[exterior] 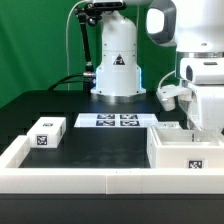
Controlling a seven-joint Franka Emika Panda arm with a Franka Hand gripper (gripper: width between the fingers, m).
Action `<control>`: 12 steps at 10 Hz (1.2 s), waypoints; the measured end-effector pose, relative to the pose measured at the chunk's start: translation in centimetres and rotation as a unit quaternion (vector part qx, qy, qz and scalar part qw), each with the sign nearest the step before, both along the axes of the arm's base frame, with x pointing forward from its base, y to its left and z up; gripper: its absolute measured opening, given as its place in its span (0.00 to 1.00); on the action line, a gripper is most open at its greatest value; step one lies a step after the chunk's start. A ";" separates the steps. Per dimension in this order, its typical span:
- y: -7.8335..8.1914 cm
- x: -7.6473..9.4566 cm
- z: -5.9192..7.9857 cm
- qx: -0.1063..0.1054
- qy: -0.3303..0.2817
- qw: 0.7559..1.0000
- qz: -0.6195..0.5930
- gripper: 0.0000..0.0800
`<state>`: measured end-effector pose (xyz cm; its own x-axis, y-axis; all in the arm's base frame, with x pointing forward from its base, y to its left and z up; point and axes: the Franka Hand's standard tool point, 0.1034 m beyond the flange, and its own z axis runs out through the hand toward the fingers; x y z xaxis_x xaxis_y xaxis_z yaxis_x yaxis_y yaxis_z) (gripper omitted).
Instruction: Assemble cabinet
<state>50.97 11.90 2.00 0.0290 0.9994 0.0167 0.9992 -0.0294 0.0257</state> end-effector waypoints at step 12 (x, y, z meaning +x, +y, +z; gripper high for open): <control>0.4 -1.4 4.0 -0.007 -0.007 1.000 -0.006 1.00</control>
Offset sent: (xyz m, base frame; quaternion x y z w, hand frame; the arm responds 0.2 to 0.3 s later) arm 0.0000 0.0000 0.0000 0.0000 0.0000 0.0000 1.0000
